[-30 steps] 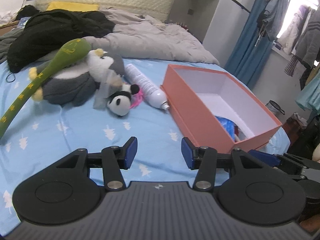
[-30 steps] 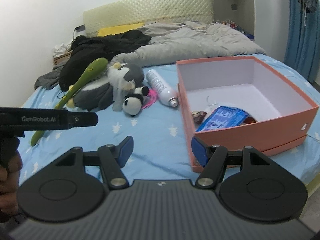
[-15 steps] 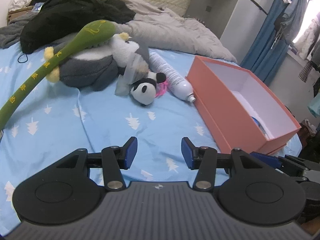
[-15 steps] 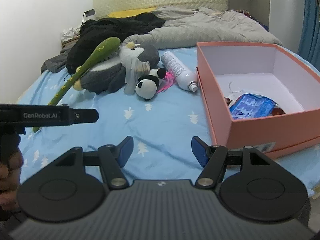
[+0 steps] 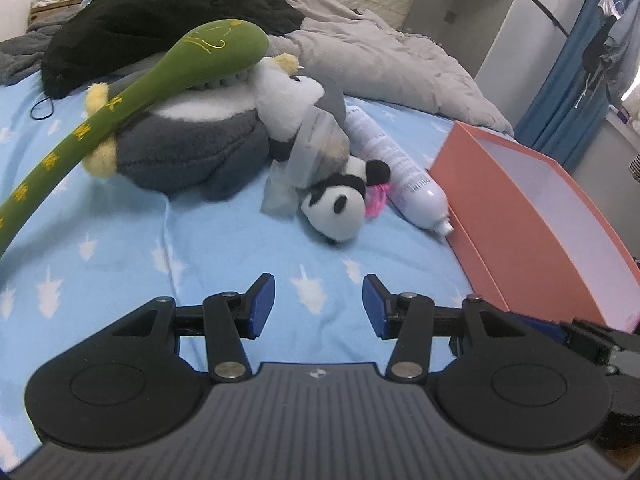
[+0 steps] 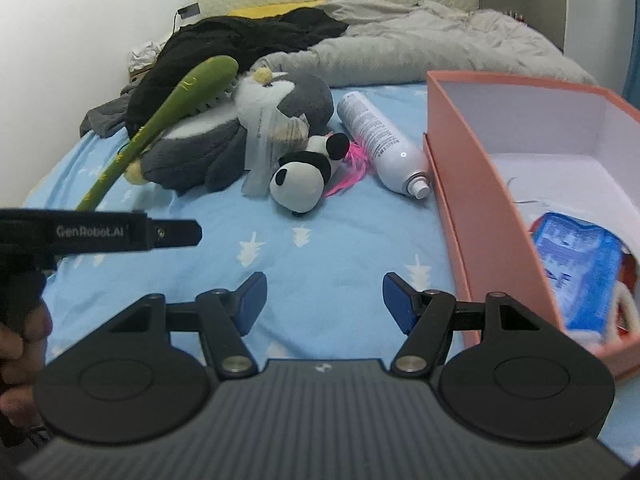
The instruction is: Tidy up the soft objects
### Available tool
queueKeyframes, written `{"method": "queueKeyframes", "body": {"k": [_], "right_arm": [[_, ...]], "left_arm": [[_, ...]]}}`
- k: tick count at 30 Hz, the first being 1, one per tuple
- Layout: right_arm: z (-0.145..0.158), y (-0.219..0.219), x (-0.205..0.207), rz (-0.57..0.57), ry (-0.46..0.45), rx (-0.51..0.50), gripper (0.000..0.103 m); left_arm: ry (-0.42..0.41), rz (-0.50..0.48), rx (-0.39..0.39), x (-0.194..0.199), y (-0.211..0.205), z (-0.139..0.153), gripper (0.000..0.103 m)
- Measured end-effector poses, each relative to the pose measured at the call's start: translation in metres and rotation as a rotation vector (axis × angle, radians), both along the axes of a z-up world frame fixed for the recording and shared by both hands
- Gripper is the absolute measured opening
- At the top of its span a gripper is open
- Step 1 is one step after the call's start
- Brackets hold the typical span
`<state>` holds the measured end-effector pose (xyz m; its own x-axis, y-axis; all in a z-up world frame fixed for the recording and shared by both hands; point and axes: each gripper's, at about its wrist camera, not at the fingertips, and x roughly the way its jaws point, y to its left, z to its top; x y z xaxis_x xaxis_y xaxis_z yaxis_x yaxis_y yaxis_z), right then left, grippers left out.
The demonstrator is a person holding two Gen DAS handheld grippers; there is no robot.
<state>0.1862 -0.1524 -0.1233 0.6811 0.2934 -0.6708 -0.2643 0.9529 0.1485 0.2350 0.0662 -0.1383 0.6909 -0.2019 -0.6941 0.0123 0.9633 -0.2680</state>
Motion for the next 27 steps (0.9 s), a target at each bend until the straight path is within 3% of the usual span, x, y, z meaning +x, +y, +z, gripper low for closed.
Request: {"method": "queueKeyframes", "body": {"k": [9, 13, 18, 24, 27], "right_arm": [[-0.027, 0.027, 0.062, 0.045, 0.014, -0.007, 0.066], [-0.036, 0.043, 0.090, 0.066, 0.009, 0.001, 0.066], [-0.046, 0.059, 0.118, 0.084, -0.005, 0.030, 0.066], [-0.061, 0.066, 0.139, 0.078, 0.010, 0.027, 0.066], [-0.065, 0.068, 0.142, 0.080, 0.009, 0.026, 0.066]], "left_arm": [[-0.026, 0.016, -0.016, 0.072, 0.023, -0.020, 0.055], [-0.024, 0.007, -0.095, 0.102, 0.037, -0.030, 0.055], [-0.054, -0.030, -0.114, 0.135, 0.038, -0.038, 0.055], [-0.069, -0.090, -0.146, 0.154, 0.030, -0.044, 0.054], [-0.079, -0.100, -0.154, 0.157, 0.028, -0.046, 0.049]]}}
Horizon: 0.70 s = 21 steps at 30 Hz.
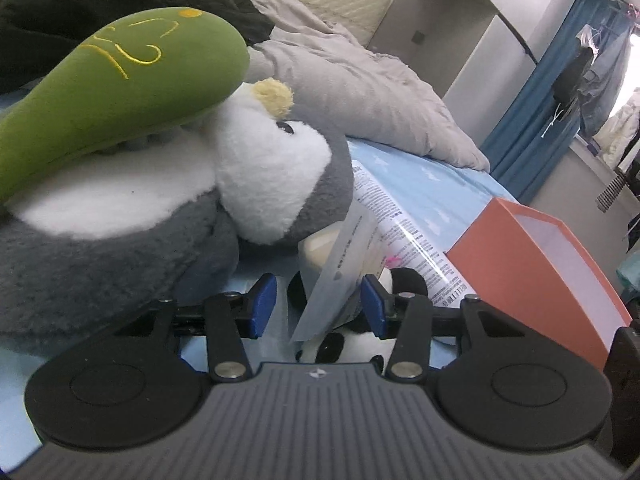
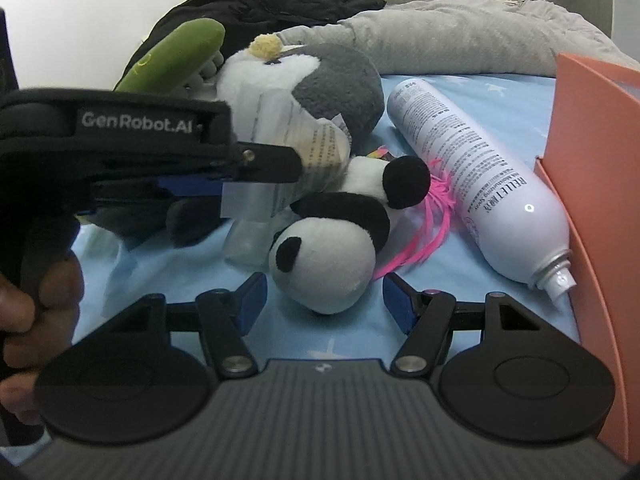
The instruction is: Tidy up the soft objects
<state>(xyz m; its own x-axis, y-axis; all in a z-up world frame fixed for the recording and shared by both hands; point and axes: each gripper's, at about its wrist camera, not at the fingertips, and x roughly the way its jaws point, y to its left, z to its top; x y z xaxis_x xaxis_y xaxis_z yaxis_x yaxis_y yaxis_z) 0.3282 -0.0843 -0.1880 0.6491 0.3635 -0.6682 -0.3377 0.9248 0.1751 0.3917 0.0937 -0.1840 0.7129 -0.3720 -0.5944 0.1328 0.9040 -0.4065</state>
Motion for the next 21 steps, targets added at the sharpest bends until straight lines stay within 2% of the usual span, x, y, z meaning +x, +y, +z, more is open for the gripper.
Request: {"method": "queueKeyframes", "body": {"k": [1, 3, 7, 12, 16, 21], "right_arm": [[-0.001, 0.001, 0.002, -0.001, 0.002, -0.004, 0.066], [0.000, 0.002, 0.002, -0.003, -0.006, -0.007, 0.066], [0.006, 0.007, 0.000, 0.003, -0.039, -0.012, 0.060], [0.016, 0.009, -0.005, 0.000, -0.060, -0.035, 0.058], [0.024, 0.002, -0.016, -0.003, -0.050, -0.038, 0.057], [0.033, -0.011, -0.043, -0.012, -0.031, -0.057, 0.057]], "left_arm": [[-0.002, -0.003, -0.001, 0.000, 0.000, 0.000, 0.040], [-0.006, -0.006, -0.008, -0.002, 0.000, 0.000, 0.029], [-0.032, -0.009, 0.024, -0.006, -0.005, 0.005, 0.016], [-0.047, 0.015, 0.083, -0.015, -0.011, 0.019, 0.009], [-0.043, 0.024, 0.054, -0.027, -0.007, 0.034, 0.006], [-0.052, 0.021, 0.083, -0.058, -0.013, 0.050, 0.002]]}}
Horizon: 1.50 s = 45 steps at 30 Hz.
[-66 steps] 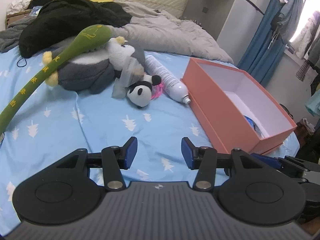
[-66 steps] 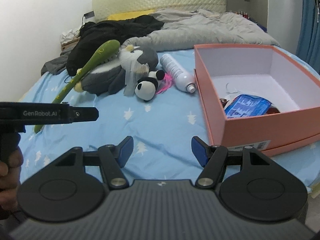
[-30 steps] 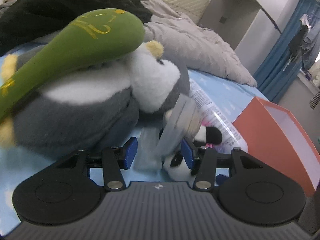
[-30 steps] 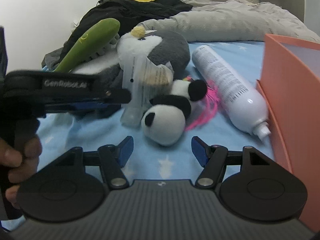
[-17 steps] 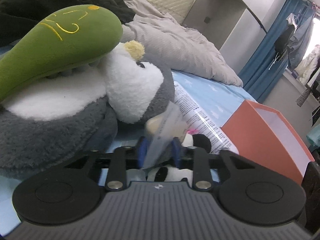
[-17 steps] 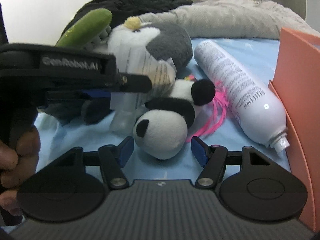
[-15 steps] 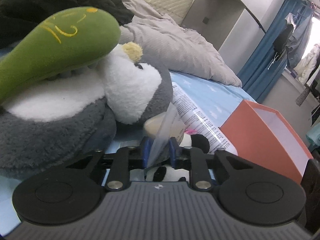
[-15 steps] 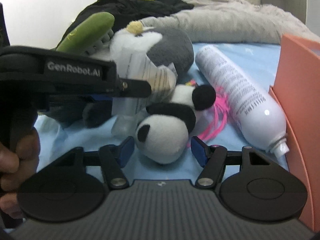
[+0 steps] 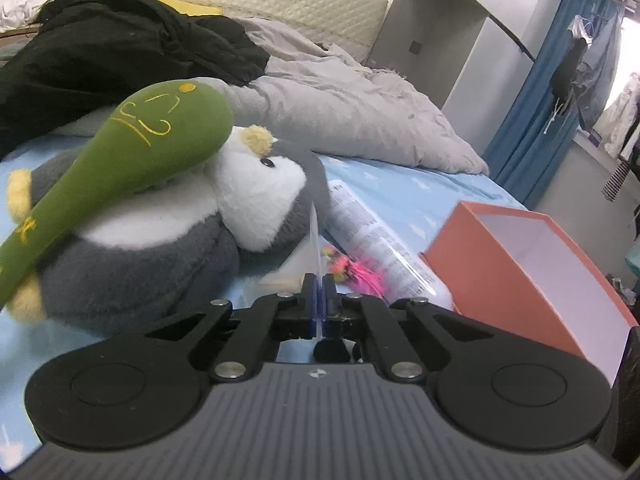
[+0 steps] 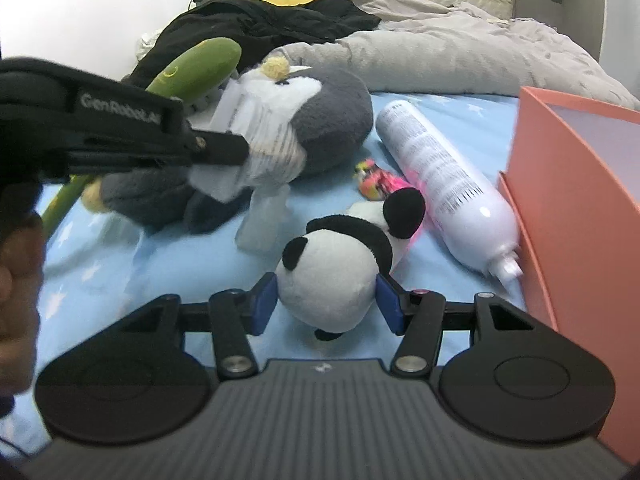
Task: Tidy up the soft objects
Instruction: 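Open the left tool releasing the plastic bag while the right tool approaches the panda plush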
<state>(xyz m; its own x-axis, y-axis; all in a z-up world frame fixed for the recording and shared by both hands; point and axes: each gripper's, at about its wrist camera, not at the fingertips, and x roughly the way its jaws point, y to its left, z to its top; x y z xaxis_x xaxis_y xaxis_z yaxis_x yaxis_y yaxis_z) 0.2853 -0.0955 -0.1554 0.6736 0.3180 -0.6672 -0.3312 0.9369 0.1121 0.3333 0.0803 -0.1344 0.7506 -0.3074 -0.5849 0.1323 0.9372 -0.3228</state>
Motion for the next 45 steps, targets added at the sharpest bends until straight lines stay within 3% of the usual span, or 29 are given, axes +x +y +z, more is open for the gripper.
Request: {"method": "queueKeyframes", "body": {"k": [8, 15, 21, 23, 25, 27, 32, 45], "right_arm": [[0.014, -0.013, -0.053, 0.016, 0.019, -0.014, 0.057], [0.017, -0.017, -0.091, 0.016, 0.047, -0.033, 0.057], [0.015, -0.025, -0.103, -0.016, 0.098, -0.015, 0.060], [0.018, -0.026, -0.103, -0.016, 0.100, -0.004, 0.061], [0.020, -0.025, -0.100, -0.011, 0.112, 0.003, 0.061], [0.021, -0.025, -0.097, -0.022, 0.113, 0.015, 0.061], [0.018, -0.026, -0.083, -0.076, 0.137, 0.025, 0.061], [0.013, -0.022, -0.064, -0.091, 0.174, 0.015, 0.064]], "left_arm": [[0.042, 0.003, -0.002, -0.069, -0.008, 0.006, 0.001], [0.089, 0.067, -0.033, -0.108, 0.001, -0.006, 0.001], [0.128, 0.105, -0.039, -0.098, 0.001, -0.024, 0.004], [0.133, 0.108, -0.055, -0.088, -0.001, -0.029, 0.012], [0.140, 0.120, -0.078, -0.079, -0.002, -0.033, 0.034], [0.139, 0.131, -0.086, -0.069, -0.005, -0.036, 0.044], [0.167, 0.124, -0.119, -0.046, -0.013, -0.046, 0.049], [0.200, 0.116, -0.103, -0.016, -0.017, -0.067, 0.055]]}}
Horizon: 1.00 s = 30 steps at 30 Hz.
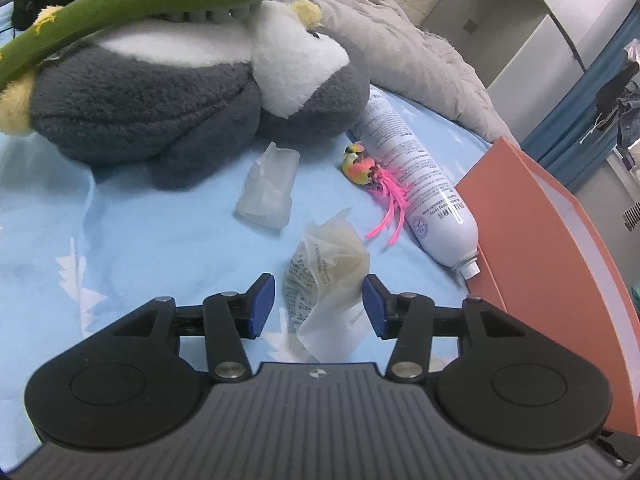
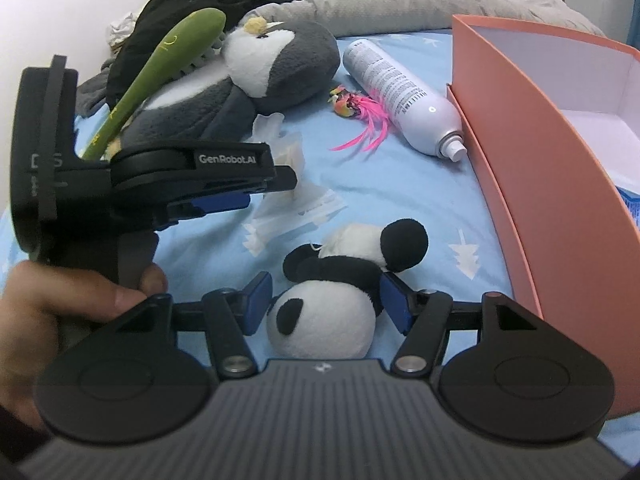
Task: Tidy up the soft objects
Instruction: 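Open the left tool releasing the plastic bag while the right tool approaches the panda plush, then close the left tool on the crumpled plastic bag while the right tool grips the panda plush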
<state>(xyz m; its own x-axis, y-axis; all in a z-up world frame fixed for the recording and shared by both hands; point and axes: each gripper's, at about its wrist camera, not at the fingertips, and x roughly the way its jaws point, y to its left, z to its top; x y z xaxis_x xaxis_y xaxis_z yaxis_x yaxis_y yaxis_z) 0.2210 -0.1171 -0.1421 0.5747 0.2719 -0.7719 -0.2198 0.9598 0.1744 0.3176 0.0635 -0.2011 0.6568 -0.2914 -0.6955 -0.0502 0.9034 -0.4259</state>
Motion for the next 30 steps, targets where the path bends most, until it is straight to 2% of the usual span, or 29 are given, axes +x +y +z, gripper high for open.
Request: {"method": "queueKeyframes", "body": {"k": [3, 12, 14, 15, 19, 20, 21, 25, 30], "right_arm": [[-0.003, -0.001, 0.003, 0.008, 0.017, 0.001, 0.063], [-0.006, -0.004, 0.005, 0.016, 0.040, 0.014, 0.063], [-0.007, -0.005, 0.005, 0.014, 0.045, 0.019, 0.063], [-0.007, -0.005, 0.005, 0.015, 0.047, 0.021, 0.063], [-0.006, -0.007, 0.005, 0.023, 0.050, 0.026, 0.061], [-0.006, -0.007, 0.005, 0.027, 0.050, 0.025, 0.053], [-0.004, -0.007, 0.004, 0.029, 0.044, 0.015, 0.053], [-0.002, -0.009, 0.003, 0.044, 0.049, 0.013, 0.052], [0.005, -0.014, -0.005, 0.028, 0.049, 0.035, 0.044]], "left_arm": [[0.002, 0.005, 0.001, 0.002, 0.000, -0.003, 0.062], [-0.008, -0.017, -0.006, 0.007, -0.007, -0.008, 0.062], [-0.009, -0.024, -0.017, 0.007, -0.009, -0.009, 0.058], [-0.012, -0.029, -0.022, 0.007, -0.010, -0.009, 0.047], [-0.029, -0.035, -0.017, 0.001, -0.014, -0.004, 0.031], [-0.032, -0.036, -0.008, -0.001, -0.015, -0.002, 0.028], [-0.033, -0.036, 0.001, -0.003, -0.016, 0.002, 0.024], [-0.051, -0.037, 0.018, -0.015, -0.014, 0.016, 0.017], [-0.063, -0.033, 0.032, -0.041, -0.009, 0.031, 0.014]]}}
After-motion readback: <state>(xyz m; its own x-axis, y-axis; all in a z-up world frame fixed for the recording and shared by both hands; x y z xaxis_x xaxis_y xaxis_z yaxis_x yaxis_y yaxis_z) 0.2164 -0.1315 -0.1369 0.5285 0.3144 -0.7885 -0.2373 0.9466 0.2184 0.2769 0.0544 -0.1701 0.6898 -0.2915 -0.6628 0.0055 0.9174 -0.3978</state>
